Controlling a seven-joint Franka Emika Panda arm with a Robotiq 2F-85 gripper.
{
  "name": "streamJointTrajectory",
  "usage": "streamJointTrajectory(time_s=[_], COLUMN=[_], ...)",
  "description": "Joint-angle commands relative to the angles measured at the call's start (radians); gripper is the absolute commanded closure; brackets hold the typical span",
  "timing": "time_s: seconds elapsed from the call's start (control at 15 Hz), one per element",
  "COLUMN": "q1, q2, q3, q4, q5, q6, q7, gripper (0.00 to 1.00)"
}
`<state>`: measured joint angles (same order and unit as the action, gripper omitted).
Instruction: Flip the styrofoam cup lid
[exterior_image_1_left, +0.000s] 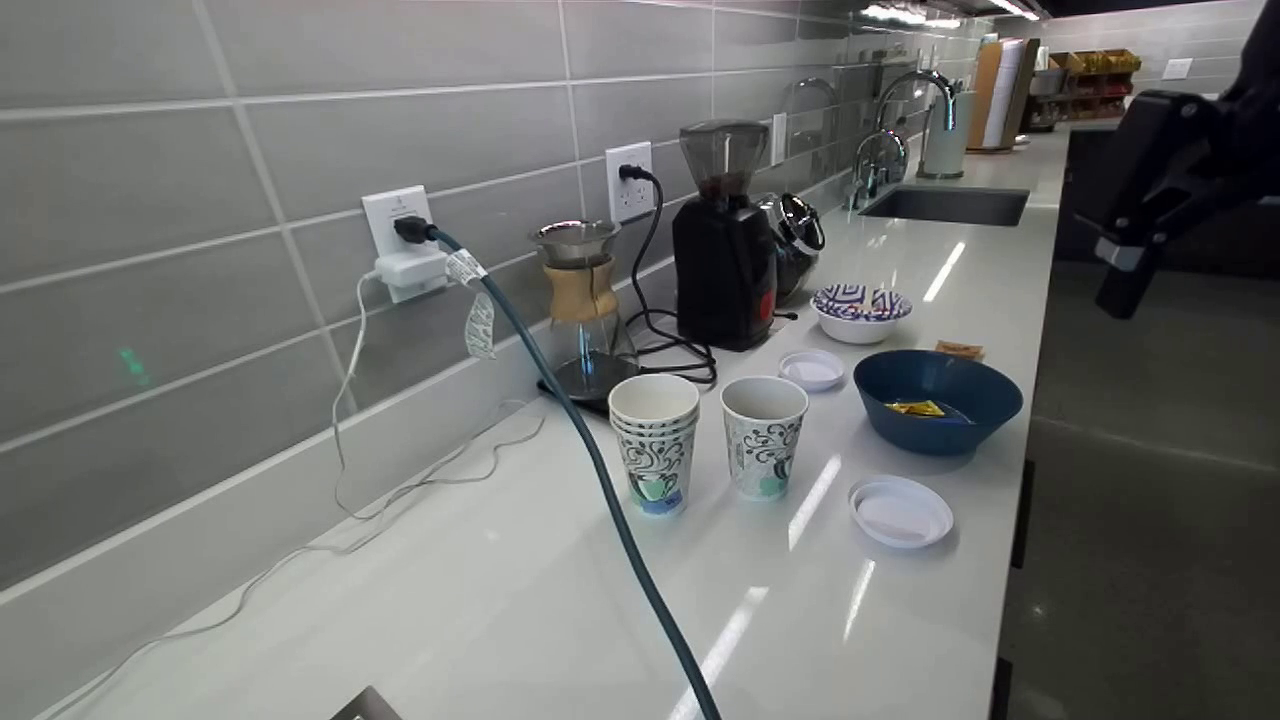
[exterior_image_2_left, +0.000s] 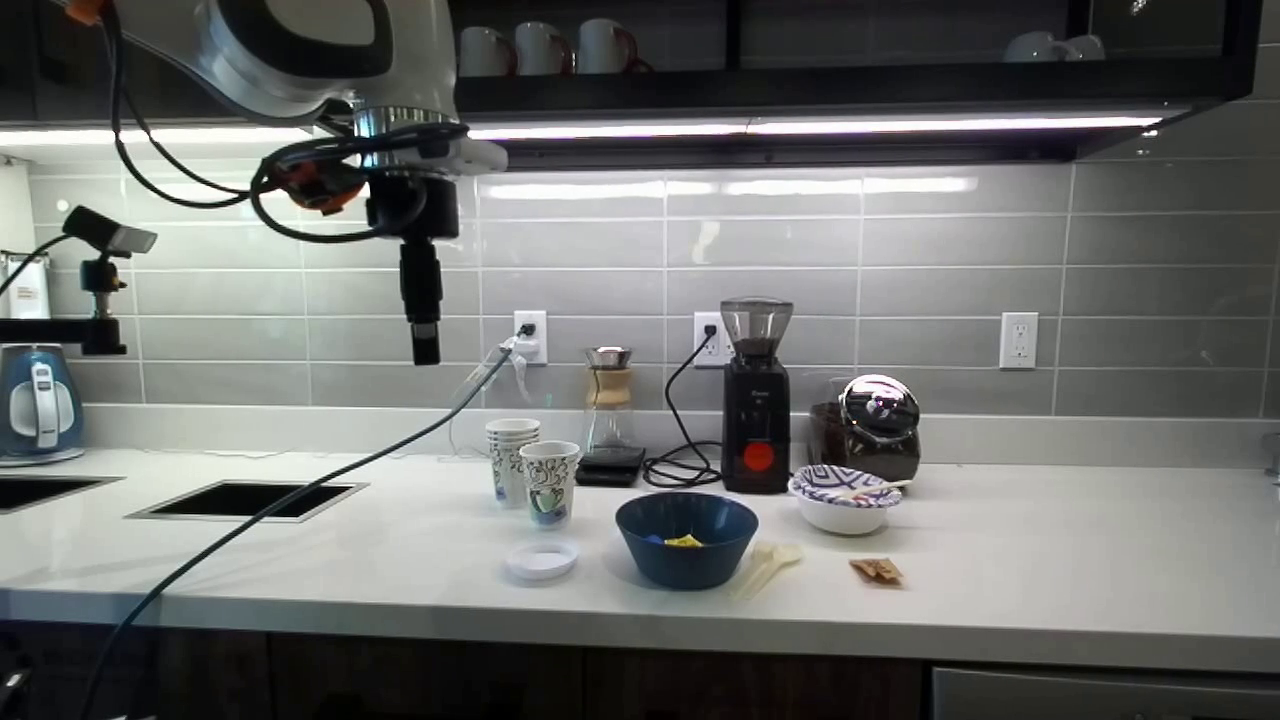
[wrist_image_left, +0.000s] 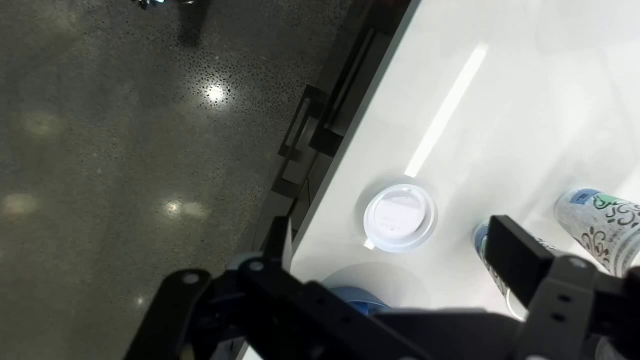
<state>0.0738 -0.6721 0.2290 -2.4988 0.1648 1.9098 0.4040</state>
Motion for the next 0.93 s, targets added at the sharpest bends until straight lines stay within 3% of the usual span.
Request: streamJointTrajectory(time_s=[0.0,0.53,0.87], q1=[-0.007,0.009,0.009], q2=[0.05,0.33,0.496], q3=[0.007,0.099,0.134], q4=[0.004,0.026,0.047], q5=[0.004,-0.024,-0.117], q6=[0.077,0.339,0.449], q7=[0.006,0.122,0.202], gripper=[0.0,0.0,0.0])
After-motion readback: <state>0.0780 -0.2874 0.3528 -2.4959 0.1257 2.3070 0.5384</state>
